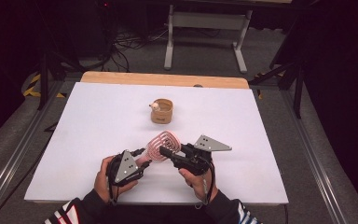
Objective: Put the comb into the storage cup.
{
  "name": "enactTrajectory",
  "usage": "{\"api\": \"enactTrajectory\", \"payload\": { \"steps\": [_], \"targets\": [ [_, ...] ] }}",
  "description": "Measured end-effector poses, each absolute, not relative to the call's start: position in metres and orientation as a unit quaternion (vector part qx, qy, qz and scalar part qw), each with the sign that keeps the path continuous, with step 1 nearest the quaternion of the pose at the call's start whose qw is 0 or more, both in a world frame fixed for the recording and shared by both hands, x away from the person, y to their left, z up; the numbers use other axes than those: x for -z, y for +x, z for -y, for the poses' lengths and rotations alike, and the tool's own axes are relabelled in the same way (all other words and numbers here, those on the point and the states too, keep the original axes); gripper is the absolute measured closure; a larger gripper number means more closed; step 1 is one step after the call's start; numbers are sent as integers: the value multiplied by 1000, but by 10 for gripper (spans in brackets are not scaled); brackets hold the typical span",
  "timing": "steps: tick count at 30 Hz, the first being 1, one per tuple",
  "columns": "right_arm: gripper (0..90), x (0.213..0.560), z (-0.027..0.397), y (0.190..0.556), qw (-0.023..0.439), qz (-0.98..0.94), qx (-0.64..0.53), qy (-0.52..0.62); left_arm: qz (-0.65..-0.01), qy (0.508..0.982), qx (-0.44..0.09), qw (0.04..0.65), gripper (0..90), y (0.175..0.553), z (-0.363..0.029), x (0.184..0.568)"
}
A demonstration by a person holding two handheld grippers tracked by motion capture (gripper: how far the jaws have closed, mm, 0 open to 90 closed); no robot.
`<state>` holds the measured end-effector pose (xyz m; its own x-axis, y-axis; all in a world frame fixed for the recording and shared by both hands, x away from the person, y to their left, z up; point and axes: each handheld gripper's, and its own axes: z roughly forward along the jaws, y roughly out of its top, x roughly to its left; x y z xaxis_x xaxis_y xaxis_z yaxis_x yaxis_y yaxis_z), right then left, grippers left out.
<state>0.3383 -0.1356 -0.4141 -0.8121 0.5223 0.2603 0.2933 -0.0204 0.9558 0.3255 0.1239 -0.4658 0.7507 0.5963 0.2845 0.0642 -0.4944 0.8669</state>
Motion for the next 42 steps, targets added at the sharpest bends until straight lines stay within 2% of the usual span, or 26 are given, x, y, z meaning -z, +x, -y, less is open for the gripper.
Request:
{"api": "enactTrajectory", "payload": {
  "steps": [4, 13, 14, 23, 33, 42],
  "targets": [
    [628, 410, 140, 335, 105, -694, -651, 288, -197, 819, -292, 453, 469, 330, -129, 464],
    [632, 403, 151, 333, 155, -691, -648, 281, -222, 812, -284, 459, 413, 344, -151, 463],
    [632, 401, 157, 333, 170, -686, -648, 284, -229, 811, -284, 458, 398, 346, -155, 462],
    [639, 394, 176, 336, 204, -673, -647, 294, -251, 799, -287, 464, 267, 352, -180, 457],
    [640, 388, 184, 335, 218, -666, -650, 294, -255, 795, -279, 474, 189, 348, -204, 455],
    [641, 382, 191, 335, 233, -656, -655, 294, -284, 780, -271, 488, 129, 336, -239, 459]
  ]
}}
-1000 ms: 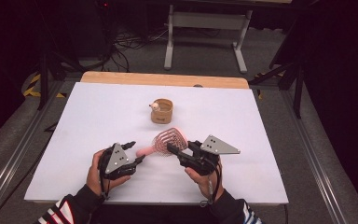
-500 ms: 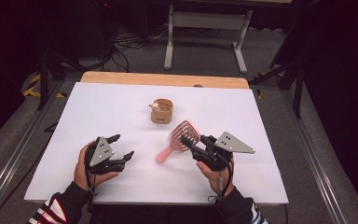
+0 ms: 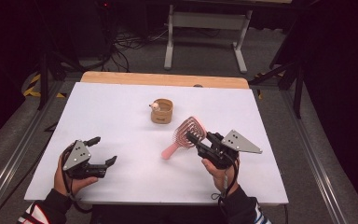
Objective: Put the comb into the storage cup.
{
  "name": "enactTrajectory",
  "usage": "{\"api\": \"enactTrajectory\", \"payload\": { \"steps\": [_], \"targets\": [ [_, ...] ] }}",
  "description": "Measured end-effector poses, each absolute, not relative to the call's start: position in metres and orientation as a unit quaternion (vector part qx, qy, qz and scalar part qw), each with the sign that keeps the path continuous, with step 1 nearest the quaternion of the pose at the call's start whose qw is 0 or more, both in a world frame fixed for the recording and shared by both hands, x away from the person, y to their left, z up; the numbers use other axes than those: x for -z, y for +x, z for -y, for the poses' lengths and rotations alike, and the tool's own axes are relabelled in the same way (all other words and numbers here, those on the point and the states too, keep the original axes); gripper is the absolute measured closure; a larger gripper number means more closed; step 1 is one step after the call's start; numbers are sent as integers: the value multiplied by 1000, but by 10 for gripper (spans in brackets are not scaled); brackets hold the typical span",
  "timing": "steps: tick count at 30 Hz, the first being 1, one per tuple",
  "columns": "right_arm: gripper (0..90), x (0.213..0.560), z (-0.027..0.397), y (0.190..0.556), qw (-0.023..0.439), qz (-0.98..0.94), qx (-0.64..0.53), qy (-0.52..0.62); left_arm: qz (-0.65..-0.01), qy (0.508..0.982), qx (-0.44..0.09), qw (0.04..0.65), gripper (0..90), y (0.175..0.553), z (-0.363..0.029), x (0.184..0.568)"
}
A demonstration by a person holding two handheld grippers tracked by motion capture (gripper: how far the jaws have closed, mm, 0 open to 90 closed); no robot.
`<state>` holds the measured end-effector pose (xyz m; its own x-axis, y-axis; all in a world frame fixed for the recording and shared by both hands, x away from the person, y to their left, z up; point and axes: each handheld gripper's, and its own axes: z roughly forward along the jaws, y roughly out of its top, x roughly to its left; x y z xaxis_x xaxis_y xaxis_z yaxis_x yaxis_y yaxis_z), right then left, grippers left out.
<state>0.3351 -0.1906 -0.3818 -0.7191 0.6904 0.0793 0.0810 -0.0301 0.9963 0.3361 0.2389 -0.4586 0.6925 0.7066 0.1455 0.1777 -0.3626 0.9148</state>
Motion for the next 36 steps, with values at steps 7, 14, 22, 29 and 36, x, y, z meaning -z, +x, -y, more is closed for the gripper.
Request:
{"api": "enactTrajectory", "payload": {
  "steps": [7, 14, 22, 29, 36],
  "targets": [
    [641, 377, 193, 336, 244, -651, -656, 294, -290, 773, -267, 498, 93, 332, -254, 463],
    [641, 375, 194, 339, 254, -647, -655, 294, -286, 774, -267, 498, 71, 330, -254, 464],
    [641, 371, 192, 345, 266, -645, -654, 292, -283, 779, -262, 494, 70, 332, -251, 467],
    [641, 367, 192, 351, 274, -641, -654, 292, -282, 782, -258, 493, 69, 333, -249, 468],
    [641, 359, 195, 357, 293, -635, -653, 292, -286, 781, -255, 494, 70, 334, -250, 470]
  ]
}}
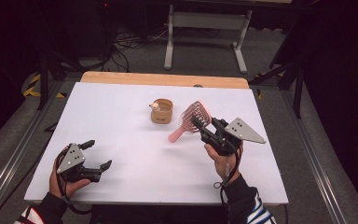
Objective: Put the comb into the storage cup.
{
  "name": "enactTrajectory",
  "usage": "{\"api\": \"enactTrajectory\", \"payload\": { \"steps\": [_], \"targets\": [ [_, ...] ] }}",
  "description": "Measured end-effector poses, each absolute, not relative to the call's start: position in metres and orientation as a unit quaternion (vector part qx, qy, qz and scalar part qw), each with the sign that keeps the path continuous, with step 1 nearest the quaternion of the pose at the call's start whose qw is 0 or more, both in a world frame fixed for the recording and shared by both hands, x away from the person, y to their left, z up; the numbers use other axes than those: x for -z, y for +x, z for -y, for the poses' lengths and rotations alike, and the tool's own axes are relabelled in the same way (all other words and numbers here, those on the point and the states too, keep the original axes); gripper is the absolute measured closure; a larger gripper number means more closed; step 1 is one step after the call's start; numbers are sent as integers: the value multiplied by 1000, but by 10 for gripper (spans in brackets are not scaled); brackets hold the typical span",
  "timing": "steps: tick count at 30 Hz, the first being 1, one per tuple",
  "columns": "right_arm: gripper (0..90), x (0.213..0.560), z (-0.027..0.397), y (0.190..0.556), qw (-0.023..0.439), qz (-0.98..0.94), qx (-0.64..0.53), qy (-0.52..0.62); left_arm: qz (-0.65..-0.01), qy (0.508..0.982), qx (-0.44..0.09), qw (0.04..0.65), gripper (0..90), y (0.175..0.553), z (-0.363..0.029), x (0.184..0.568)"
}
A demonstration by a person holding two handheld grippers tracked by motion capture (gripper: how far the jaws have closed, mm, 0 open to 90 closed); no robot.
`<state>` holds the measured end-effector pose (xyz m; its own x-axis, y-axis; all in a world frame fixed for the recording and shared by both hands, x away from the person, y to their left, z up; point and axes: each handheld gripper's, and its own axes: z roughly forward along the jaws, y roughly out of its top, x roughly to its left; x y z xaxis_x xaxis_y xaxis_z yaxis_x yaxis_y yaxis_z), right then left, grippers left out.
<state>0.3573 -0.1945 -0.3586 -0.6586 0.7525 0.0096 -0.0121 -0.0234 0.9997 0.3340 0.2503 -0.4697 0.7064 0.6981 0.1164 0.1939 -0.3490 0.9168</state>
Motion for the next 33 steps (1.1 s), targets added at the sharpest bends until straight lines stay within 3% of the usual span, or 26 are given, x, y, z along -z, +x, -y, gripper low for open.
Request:
{"api": "enactTrajectory", "payload": {
  "steps": [33],
  "targets": [
    [642, 314, 171, 397, 321, -631, -647, 284, -289, 782, -253, 491, 68, 337, -252, 471]
  ]
}}
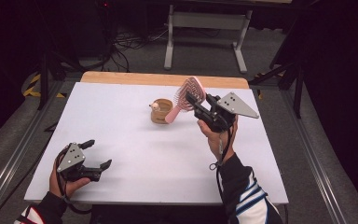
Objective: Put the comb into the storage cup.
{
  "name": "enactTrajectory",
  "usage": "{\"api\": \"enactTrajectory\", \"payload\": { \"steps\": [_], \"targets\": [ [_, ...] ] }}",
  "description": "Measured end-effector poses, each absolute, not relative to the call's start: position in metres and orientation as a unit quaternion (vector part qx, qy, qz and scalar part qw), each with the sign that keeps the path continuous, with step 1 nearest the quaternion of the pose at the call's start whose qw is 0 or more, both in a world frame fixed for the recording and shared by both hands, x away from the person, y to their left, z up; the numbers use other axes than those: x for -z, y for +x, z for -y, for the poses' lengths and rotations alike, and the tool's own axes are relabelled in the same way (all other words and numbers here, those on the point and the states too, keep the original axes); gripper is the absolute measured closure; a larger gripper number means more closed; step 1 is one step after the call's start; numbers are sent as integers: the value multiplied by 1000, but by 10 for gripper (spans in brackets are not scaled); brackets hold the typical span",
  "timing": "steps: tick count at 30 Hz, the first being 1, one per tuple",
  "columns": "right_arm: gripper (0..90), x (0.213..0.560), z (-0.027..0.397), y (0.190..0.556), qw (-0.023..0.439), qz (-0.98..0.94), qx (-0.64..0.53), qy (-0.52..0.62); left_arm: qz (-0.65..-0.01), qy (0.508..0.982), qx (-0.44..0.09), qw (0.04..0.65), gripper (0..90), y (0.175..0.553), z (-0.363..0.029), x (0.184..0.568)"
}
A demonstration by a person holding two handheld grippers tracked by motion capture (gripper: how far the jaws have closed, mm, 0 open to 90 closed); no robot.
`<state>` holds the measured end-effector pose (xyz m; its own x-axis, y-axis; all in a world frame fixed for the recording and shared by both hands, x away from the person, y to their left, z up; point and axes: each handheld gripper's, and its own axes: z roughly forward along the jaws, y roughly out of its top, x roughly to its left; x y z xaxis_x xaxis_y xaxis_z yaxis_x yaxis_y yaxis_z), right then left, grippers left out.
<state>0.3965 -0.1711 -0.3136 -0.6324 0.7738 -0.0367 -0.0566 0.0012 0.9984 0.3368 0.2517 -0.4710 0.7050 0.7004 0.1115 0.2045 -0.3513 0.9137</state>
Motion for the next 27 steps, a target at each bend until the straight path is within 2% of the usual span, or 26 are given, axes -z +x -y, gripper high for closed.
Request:
{"api": "enactTrajectory", "payload": {
  "steps": [14, 27],
  "targets": [
    [642, 305, 166, 420, 332, -621, -644, 299, -284, 783, -254, 492, 67, 336, -252, 471],
    [642, 313, 159, 439, 338, -613, -638, 320, -277, 786, -252, 491, 63, 337, -250, 471]
  ]
}}
